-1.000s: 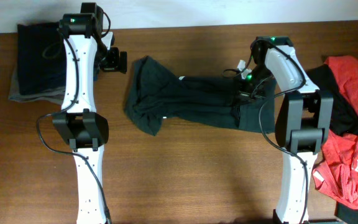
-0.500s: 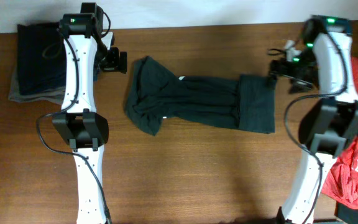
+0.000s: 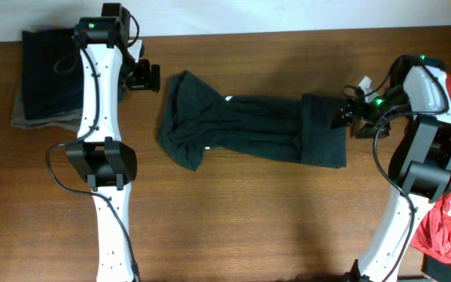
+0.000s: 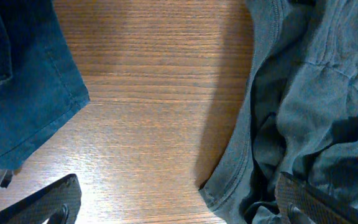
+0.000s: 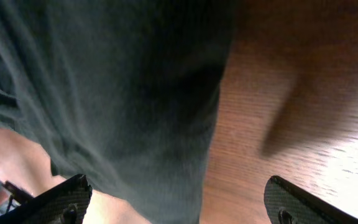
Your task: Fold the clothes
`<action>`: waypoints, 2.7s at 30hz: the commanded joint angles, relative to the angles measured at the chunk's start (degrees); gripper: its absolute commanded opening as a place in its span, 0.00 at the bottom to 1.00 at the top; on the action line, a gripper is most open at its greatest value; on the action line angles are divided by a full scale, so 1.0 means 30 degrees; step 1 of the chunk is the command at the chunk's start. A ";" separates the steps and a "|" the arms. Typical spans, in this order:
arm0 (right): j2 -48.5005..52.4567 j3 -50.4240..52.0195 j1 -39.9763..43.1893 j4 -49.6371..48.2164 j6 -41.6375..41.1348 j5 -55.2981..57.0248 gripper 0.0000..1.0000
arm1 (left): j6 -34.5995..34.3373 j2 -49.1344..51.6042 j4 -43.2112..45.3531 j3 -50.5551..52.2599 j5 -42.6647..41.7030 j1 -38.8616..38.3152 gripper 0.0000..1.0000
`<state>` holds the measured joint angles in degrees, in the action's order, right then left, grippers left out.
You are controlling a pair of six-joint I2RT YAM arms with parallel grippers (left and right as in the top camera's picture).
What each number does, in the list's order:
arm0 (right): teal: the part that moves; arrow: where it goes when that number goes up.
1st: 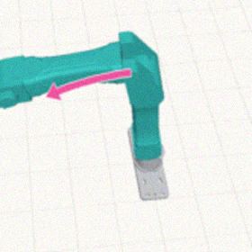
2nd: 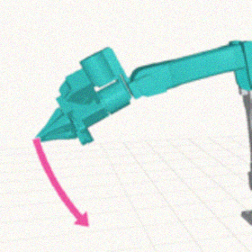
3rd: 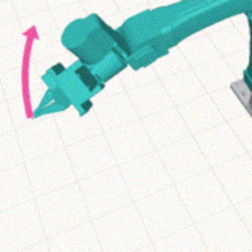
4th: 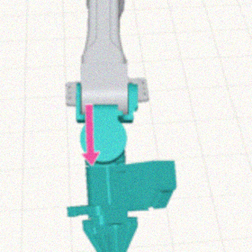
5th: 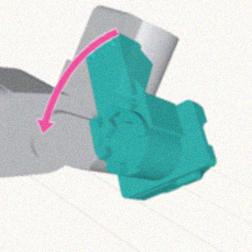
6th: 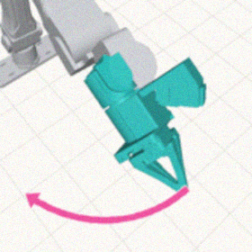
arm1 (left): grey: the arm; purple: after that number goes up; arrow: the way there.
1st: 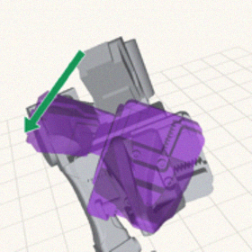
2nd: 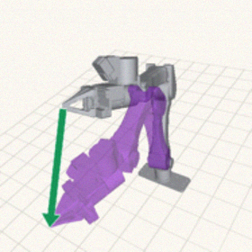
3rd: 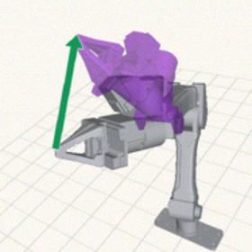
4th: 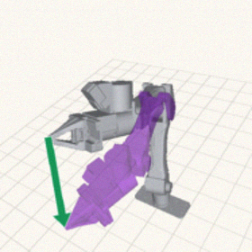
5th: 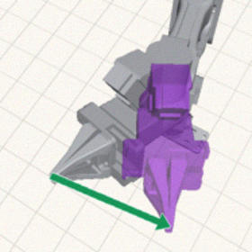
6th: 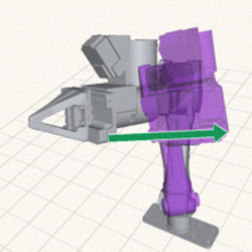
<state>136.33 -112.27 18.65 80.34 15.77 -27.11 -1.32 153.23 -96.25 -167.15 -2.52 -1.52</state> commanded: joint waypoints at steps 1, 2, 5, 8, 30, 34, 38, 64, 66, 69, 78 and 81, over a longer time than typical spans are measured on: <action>-0.0393 0.1180 -0.0073 -0.0954 0.0474 -0.1683 0.94 | 0.0015 -0.0510 -0.0022 -0.0240 0.0138 0.0058 0.99; -0.0393 0.1392 -0.0073 -0.1202 0.0539 -0.1945 0.96 | 0.0015 -0.0510 -0.0022 -0.0240 0.0138 0.0058 0.99; -0.0393 0.2055 -0.0131 -0.1872 0.0678 -0.2929 0.97 | 0.0015 -0.0510 -0.0022 -0.0240 0.0138 0.0058 0.99; -0.0386 0.2805 -0.0313 -0.2769 0.0670 -0.3555 0.97 | 0.0015 -0.0510 -0.0022 -0.0240 0.0138 0.0058 0.99; -0.0401 0.4299 -0.1035 -0.4532 -0.0998 -0.3133 0.05 | 0.0015 -0.0510 -0.0095 -0.0240 0.0138 0.0058 0.99; -0.0466 0.3840 -0.0561 -0.4240 -0.1778 -0.1180 0.04 | 0.0015 -0.0510 -0.0153 -0.0240 0.0138 0.0058 0.99; -0.0619 0.1661 0.0430 -0.2251 -0.2222 0.2419 0.04 | 0.0015 -0.0510 -0.0153 -0.0240 0.0138 0.0058 0.99; -0.0860 -0.3934 -0.7053 0.1800 -0.7431 1.3267 0.18 | 0.0007 -0.0510 -0.0095 -0.0240 0.0138 0.0058 0.99; -0.0860 -0.3934 -0.7635 0.1792 -0.7439 1.3209 0.20 | 0.0007 -0.0510 -0.0102 -0.0240 0.0138 0.0058 0.99; -0.0758 -0.3920 -0.8429 0.1778 -0.7439 1.2961 0.21 | 0.0007 -0.0510 -0.0102 -0.0248 0.0138 0.0058 0.99; -0.0306 -0.3599 -1.0542 0.1049 -0.7817 1.0112 0.80 | 0.0015 -0.0510 -0.0153 -0.0240 0.0138 0.0058 0.99; -0.0306 -0.3599 -1.0877 0.0874 -0.7934 1.0120 0.99 | 0.0015 -0.0510 -0.0153 -0.0240 0.0138 0.0058 0.99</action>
<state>134.32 -123.07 -12.95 83.26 -6.79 4.80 -1.32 153.23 -96.51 -167.15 -2.52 -1.52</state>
